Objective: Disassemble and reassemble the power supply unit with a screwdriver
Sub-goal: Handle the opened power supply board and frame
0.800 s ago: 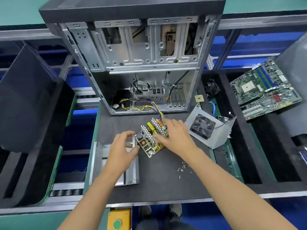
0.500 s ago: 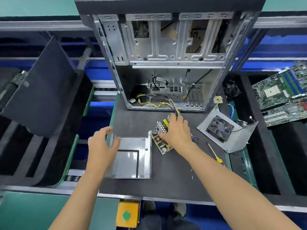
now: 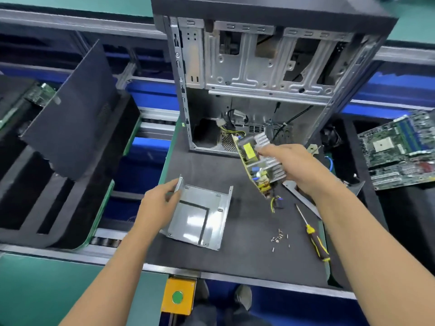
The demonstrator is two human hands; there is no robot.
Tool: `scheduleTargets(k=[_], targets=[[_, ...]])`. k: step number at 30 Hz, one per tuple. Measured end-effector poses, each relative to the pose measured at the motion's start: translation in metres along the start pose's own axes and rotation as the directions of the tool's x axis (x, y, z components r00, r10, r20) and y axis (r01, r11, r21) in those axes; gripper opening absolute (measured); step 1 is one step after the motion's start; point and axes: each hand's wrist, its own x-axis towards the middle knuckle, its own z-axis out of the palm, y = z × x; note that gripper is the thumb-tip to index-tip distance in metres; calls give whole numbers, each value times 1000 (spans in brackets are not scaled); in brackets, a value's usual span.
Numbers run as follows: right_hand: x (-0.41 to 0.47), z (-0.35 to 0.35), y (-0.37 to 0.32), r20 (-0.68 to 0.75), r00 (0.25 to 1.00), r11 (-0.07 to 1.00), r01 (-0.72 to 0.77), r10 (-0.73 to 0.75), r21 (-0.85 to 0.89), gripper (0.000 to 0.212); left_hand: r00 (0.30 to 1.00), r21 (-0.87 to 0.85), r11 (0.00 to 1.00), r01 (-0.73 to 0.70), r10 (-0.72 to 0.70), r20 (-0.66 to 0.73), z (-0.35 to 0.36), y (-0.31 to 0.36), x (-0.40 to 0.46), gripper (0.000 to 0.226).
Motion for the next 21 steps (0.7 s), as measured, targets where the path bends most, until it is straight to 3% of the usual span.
scheduleTargets(k=[2, 5, 10, 13, 16, 18, 21], targets=[[-4, -1, -6, 130, 991, 991, -31, 15, 128, 55, 999, 13, 1000, -17, 17, 37, 5, 11, 10, 29], [-3, -3, -5, 210, 978, 972, -47, -3, 232, 33, 998, -77, 996, -36, 40, 52, 18, 31, 26, 30], [-1, -4, -3, 186, 982, 985, 5, -38, 170, 49, 1000, -325, 946, 2, -11, -27, 21, 30, 16, 19], [1, 4, -5, 153, 987, 997, 38, -48, 65, 58, 991, -352, 933, 76, -110, -78, 20, 4, -3, 14], [4, 22, -8, 198, 980, 994, 6, -28, 108, 61, 987, -392, 910, 136, -158, -25, 28, -15, -20, 9], [7, 34, -10, 126, 992, 994, -2, -12, 112, 72, 989, -399, 907, 133, -150, -11, 33, -20, -25, 7], [12, 44, -11, -104, 988, 993, 108, -112, -46, 73, 987, -364, 923, 123, -153, -53, 35, -23, -23, 18]])
